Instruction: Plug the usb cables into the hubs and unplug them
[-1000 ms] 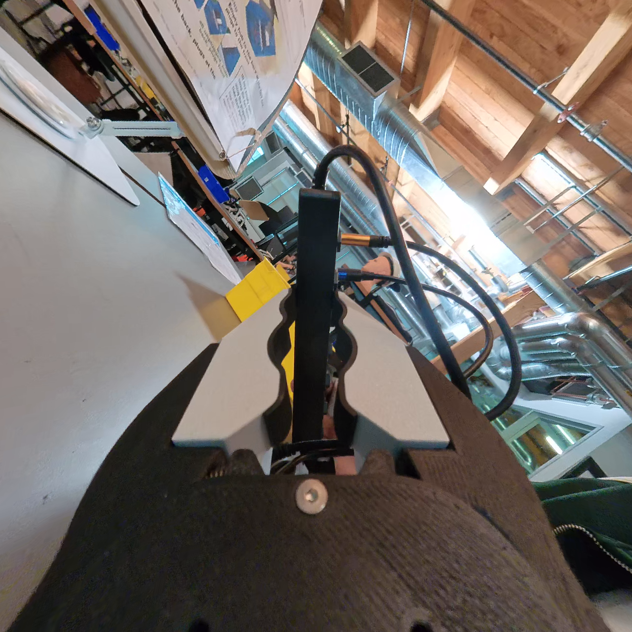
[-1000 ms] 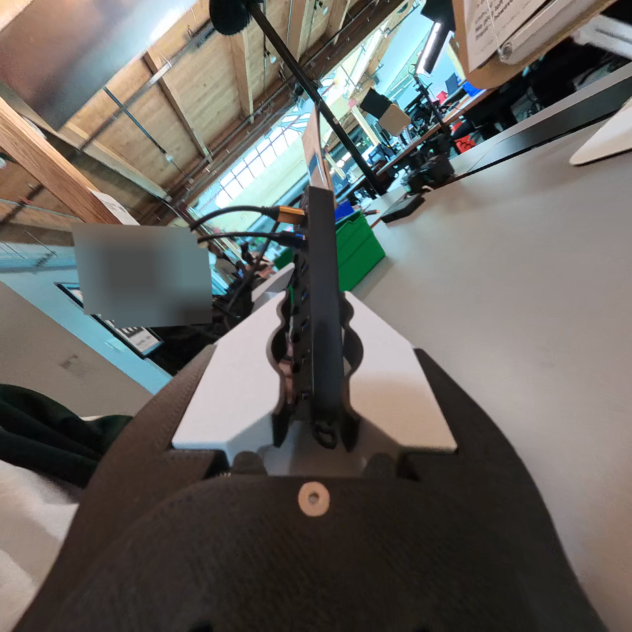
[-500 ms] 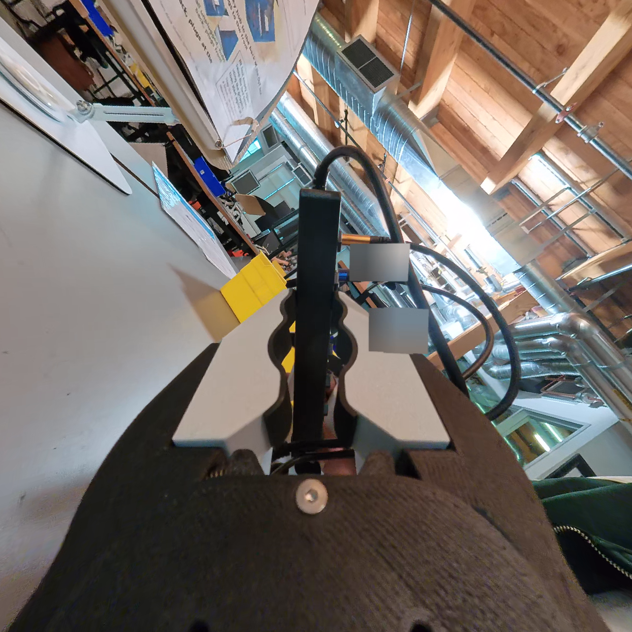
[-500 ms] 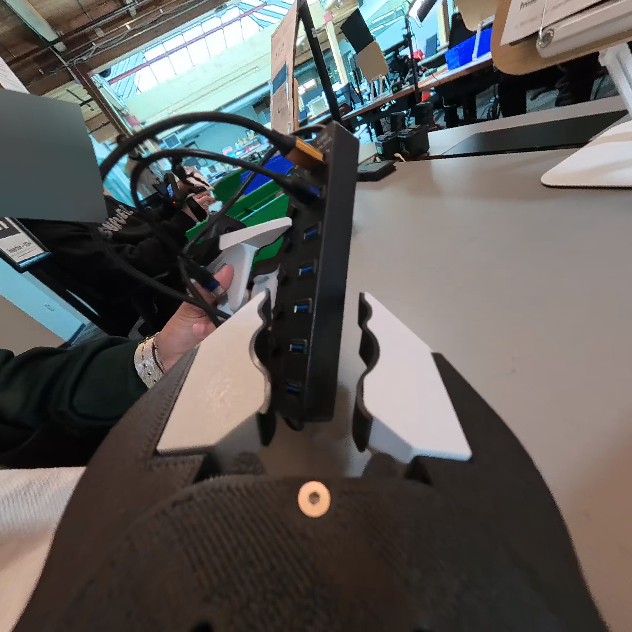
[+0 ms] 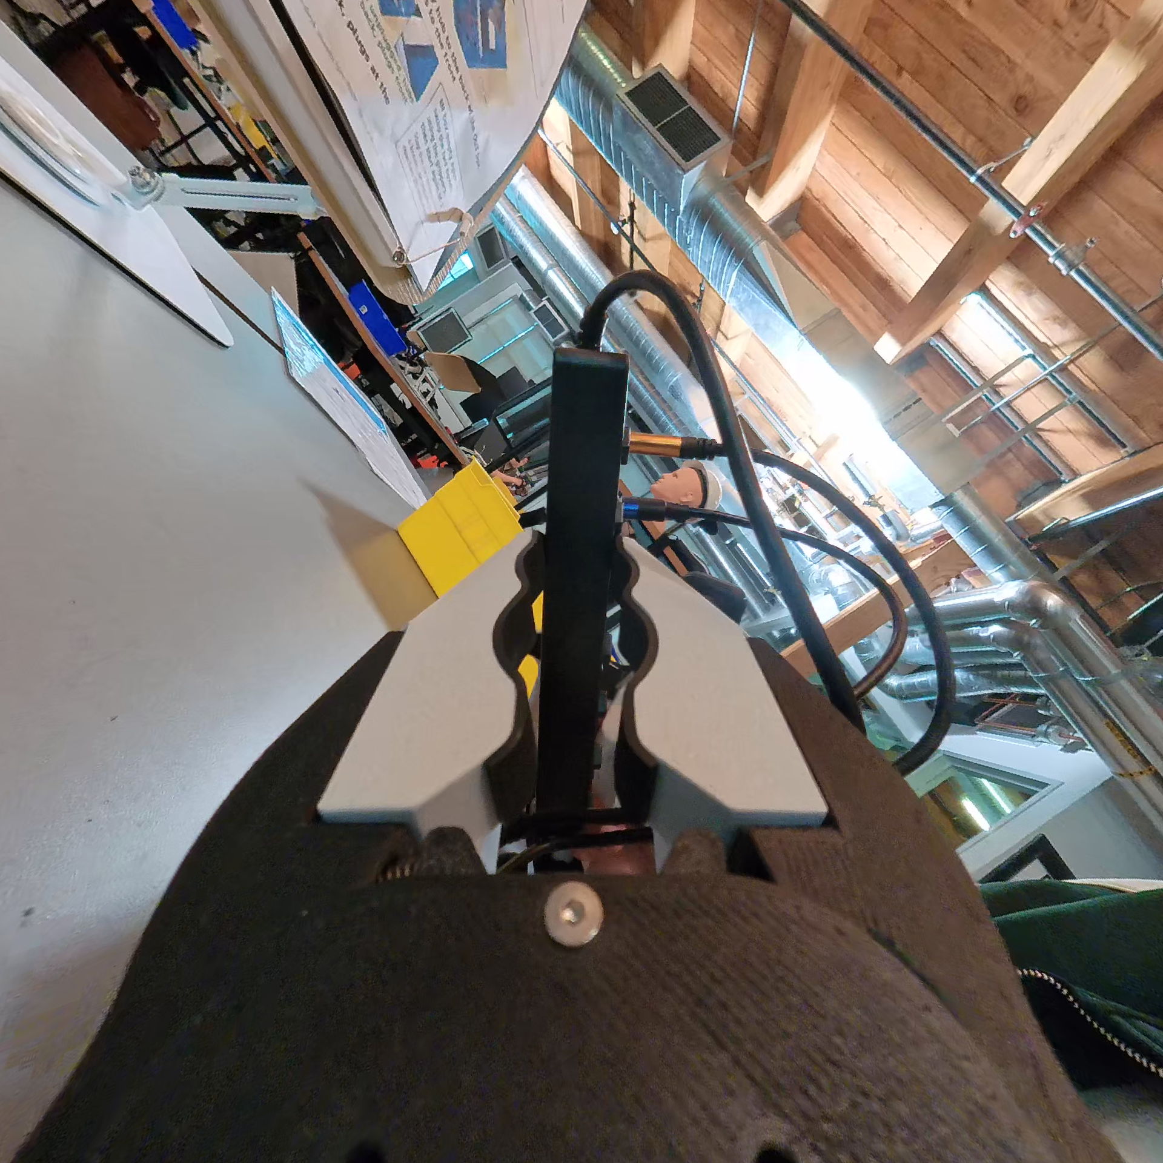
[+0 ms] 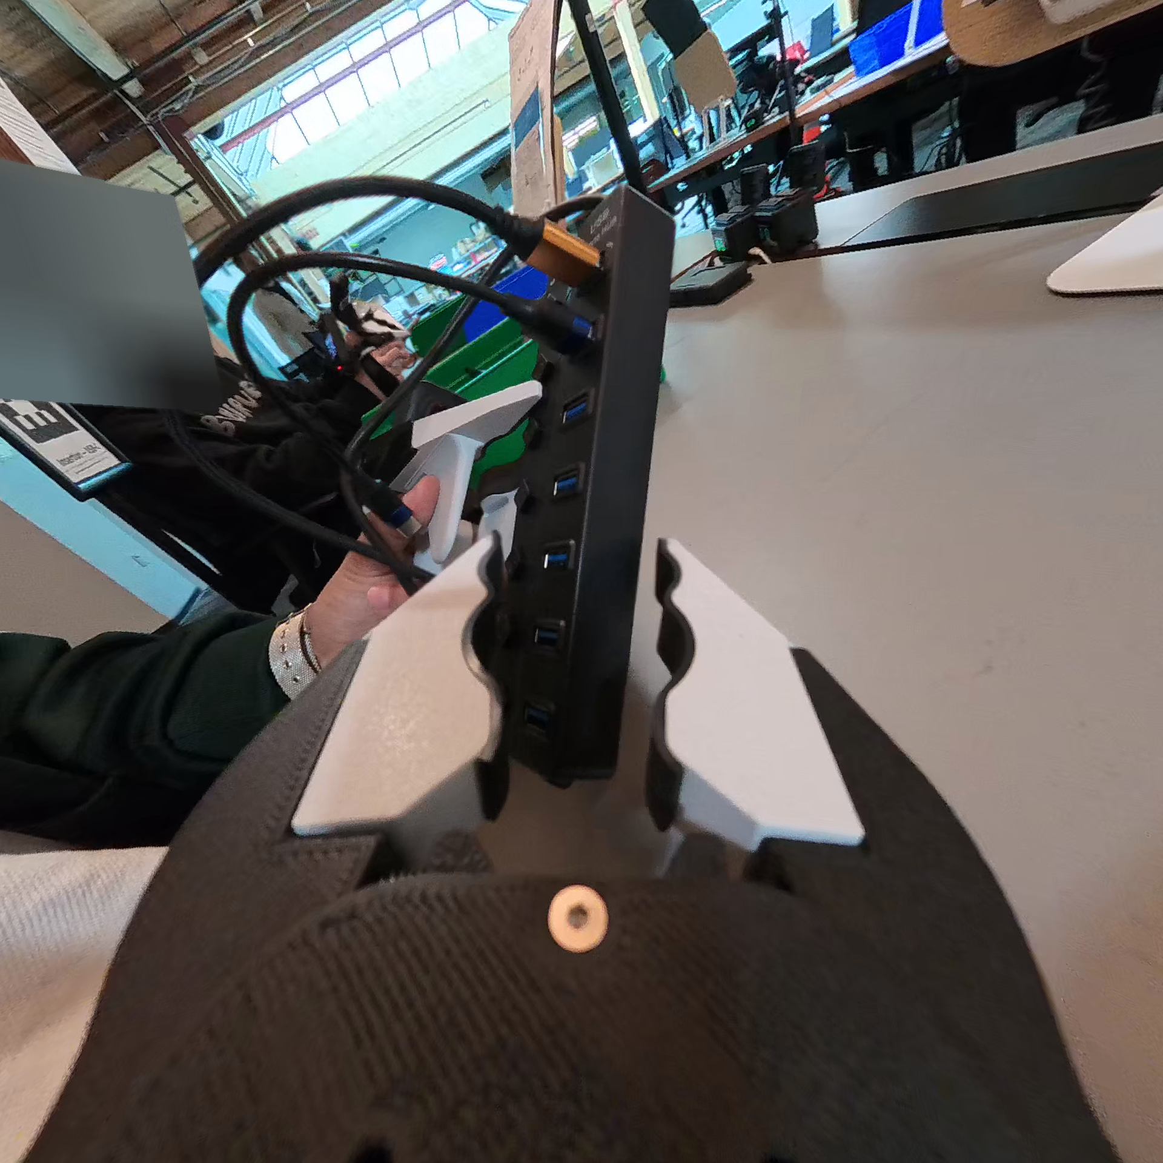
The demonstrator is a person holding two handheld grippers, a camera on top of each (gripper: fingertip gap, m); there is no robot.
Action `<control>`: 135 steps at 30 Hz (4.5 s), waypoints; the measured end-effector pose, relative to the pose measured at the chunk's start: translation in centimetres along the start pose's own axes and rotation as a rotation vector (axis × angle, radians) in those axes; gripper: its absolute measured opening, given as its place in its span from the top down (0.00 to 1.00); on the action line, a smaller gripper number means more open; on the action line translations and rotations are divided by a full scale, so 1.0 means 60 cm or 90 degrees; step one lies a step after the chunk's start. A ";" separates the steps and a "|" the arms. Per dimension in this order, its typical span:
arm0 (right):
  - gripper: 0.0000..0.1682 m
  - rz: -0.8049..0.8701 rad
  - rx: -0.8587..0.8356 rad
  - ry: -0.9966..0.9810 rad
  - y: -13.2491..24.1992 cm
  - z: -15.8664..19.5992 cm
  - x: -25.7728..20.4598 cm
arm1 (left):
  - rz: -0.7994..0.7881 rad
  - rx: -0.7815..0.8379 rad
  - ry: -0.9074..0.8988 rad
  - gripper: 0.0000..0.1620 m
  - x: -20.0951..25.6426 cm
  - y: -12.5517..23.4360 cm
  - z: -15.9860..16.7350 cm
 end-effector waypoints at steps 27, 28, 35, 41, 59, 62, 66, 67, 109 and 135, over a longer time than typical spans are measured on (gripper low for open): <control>0.86 -0.154 0.077 -0.203 0.023 -0.025 -0.008 | 0.028 -0.053 0.013 0.83 0.011 -0.019 0.027; 0.86 -0.156 0.071 -0.199 0.021 -0.023 -0.011 | 0.026 -0.057 0.009 0.83 0.011 -0.021 0.029; 0.86 -0.166 0.081 -0.195 0.018 -0.022 -0.017 | 0.035 -0.062 -0.004 0.85 0.018 -0.020 0.028; 0.86 -0.162 0.091 -0.190 0.019 -0.023 -0.013 | 0.039 -0.067 -0.017 0.86 0.021 -0.022 0.030; 0.86 -0.187 0.076 -0.203 0.022 -0.023 -0.015 | 0.054 -0.076 -0.019 0.86 0.025 -0.019 0.029; 0.86 -0.199 0.086 -0.216 0.027 -0.026 -0.014 | 0.053 -0.042 -0.017 0.86 0.023 -0.011 0.013; 0.86 -0.209 0.101 -0.232 0.032 -0.031 -0.011 | 0.053 -0.049 -0.031 0.85 0.025 -0.008 0.008; 0.86 -0.213 0.105 -0.235 0.034 -0.032 -0.010 | 0.053 -0.047 -0.040 0.85 0.027 -0.008 0.007; 0.76 0.117 0.040 0.222 0.021 -0.081 -0.025 | -0.082 0.113 0.004 0.87 -0.041 0.050 -0.069; 0.77 -0.160 -0.710 0.917 -0.616 -0.028 -0.245 | -0.105 0.140 0.076 0.87 -0.080 0.060 -0.084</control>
Point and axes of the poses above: each gripper's, where its closed fingertips meet, y back along the fingers, z out of its underside, x = y × z across the jaws, the point moved 1 cm from there along y, back along the fingers, and after that the axes turned 9 degrees about -x, right-handed, at the moved point
